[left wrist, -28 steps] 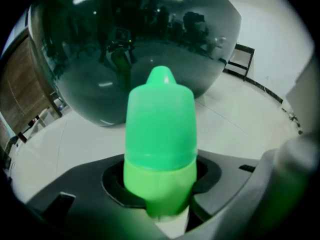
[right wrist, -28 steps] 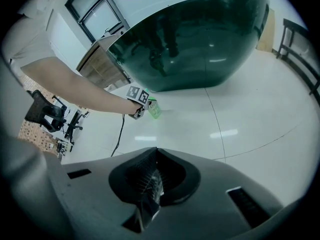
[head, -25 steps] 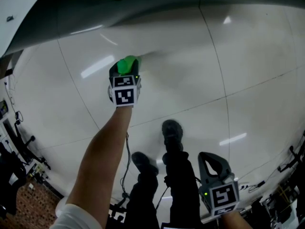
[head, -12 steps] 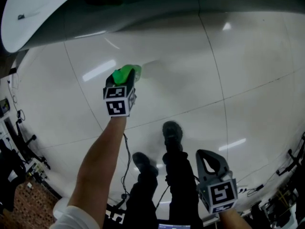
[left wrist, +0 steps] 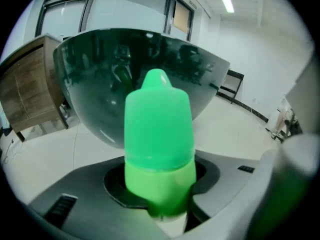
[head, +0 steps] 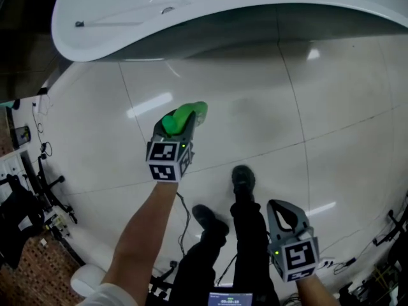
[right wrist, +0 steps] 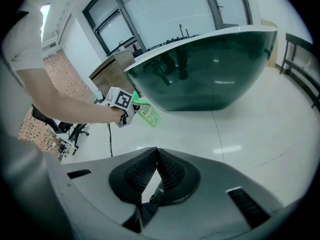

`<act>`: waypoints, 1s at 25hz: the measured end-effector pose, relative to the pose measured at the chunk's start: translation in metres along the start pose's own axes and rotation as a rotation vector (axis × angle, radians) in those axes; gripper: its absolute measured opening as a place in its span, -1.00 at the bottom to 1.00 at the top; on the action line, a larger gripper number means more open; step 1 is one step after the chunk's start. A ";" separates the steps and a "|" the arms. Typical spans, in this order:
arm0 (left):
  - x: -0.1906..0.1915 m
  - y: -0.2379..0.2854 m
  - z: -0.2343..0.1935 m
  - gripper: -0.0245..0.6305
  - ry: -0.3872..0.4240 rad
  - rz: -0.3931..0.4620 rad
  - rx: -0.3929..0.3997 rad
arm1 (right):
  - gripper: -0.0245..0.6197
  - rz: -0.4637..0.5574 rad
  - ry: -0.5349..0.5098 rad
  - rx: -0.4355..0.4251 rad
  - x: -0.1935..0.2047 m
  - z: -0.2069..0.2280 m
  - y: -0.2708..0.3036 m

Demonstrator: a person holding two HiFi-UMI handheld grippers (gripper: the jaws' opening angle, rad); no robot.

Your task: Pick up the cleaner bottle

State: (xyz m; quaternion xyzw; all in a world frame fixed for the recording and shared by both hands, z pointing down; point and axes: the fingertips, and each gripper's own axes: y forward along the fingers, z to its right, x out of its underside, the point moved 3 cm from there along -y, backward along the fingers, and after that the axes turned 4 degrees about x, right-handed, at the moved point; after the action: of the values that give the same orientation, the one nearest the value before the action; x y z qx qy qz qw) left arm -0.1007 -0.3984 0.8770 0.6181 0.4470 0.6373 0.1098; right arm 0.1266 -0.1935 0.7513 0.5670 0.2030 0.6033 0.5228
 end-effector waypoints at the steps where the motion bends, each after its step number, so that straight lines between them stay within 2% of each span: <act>1: -0.008 -0.010 0.001 -0.41 0.007 0.016 0.003 | -0.90 0.009 -0.007 0.003 -0.002 -0.002 -0.004; 8: -0.052 -0.062 0.005 -0.42 0.062 0.114 0.027 | -0.90 0.040 -0.012 0.038 -0.003 -0.022 -0.027; 16: -0.093 -0.126 0.013 -0.42 0.088 0.161 0.054 | -0.90 0.100 -0.029 0.059 -0.002 -0.053 -0.060; 25: -0.137 -0.222 0.025 -0.42 0.071 0.244 0.084 | -0.90 0.117 -0.038 0.114 -0.004 -0.082 -0.118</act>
State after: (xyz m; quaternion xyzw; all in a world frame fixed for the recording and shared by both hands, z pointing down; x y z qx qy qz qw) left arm -0.1406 -0.3546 0.6217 0.6492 0.3983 0.6479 -0.0104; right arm 0.0993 -0.1248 0.6279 0.6180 0.1936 0.6095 0.4572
